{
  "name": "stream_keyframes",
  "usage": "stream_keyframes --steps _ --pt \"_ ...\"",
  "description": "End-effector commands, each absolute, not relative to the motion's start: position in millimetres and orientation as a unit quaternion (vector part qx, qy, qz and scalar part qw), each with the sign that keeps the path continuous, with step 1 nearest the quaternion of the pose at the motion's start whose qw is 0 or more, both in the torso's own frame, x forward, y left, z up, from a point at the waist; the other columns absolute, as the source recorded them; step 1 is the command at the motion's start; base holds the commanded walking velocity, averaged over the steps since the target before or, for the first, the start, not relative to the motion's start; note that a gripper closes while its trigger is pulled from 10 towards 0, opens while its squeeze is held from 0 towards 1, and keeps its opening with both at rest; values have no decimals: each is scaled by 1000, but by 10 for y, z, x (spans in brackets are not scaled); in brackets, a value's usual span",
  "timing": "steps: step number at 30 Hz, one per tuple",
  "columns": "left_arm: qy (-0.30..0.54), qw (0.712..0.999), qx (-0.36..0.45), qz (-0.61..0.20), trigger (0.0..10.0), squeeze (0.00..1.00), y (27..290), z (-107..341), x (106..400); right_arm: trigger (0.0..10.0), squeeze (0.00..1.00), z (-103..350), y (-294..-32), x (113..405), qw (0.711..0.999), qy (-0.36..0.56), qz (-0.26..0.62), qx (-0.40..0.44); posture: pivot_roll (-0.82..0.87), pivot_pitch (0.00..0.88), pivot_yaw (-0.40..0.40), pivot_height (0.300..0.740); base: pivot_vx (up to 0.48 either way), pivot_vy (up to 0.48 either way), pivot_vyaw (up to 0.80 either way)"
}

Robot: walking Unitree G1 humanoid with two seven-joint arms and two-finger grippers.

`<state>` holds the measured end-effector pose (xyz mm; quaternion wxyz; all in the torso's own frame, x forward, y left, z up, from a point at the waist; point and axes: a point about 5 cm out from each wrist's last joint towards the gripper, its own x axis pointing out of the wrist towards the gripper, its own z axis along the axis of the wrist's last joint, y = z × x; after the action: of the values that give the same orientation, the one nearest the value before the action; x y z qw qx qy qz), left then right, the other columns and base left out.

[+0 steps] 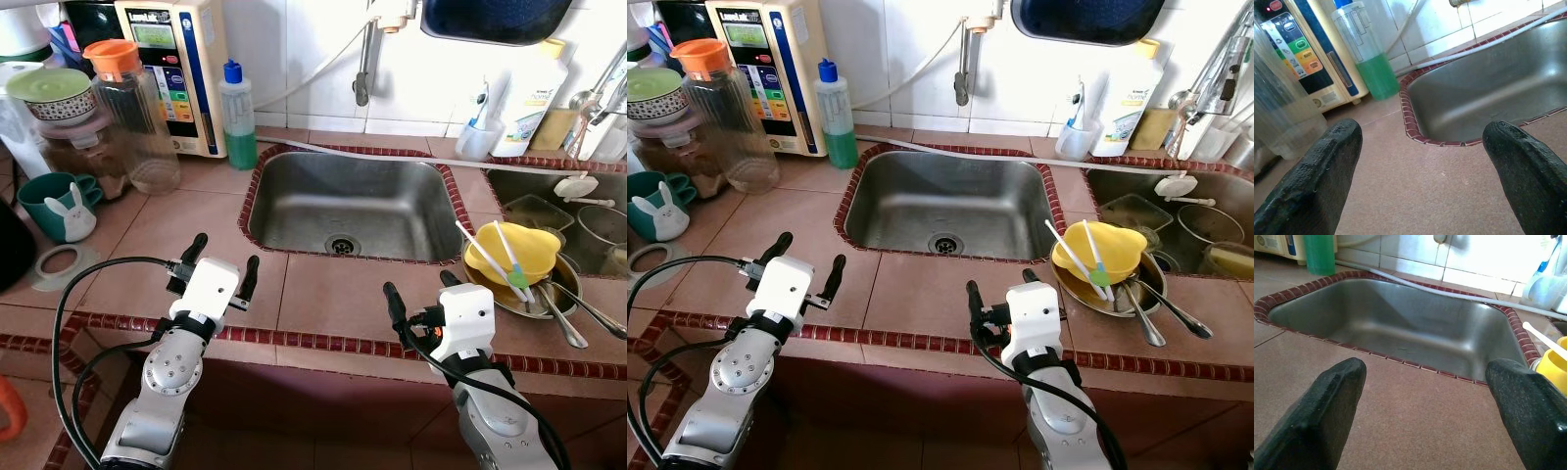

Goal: Kitchen organization

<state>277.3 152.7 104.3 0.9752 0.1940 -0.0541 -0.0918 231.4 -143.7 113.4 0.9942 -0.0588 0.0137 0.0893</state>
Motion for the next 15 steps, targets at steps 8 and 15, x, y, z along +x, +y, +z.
stream_keyframes --steps 8,15 --pt "-52 977 182 -93 10000 0 1535 1066 2781 10000 0 1130 -1445 2310 994 13 89 -61 117 0 -8 740 -194 0 0" --pt "-52 977 182 -93 10000 0 1535 1066 2781 10000 0 1130 -1445 2310 994 13 89 -61 117 0 -8 740 -259 0 0"
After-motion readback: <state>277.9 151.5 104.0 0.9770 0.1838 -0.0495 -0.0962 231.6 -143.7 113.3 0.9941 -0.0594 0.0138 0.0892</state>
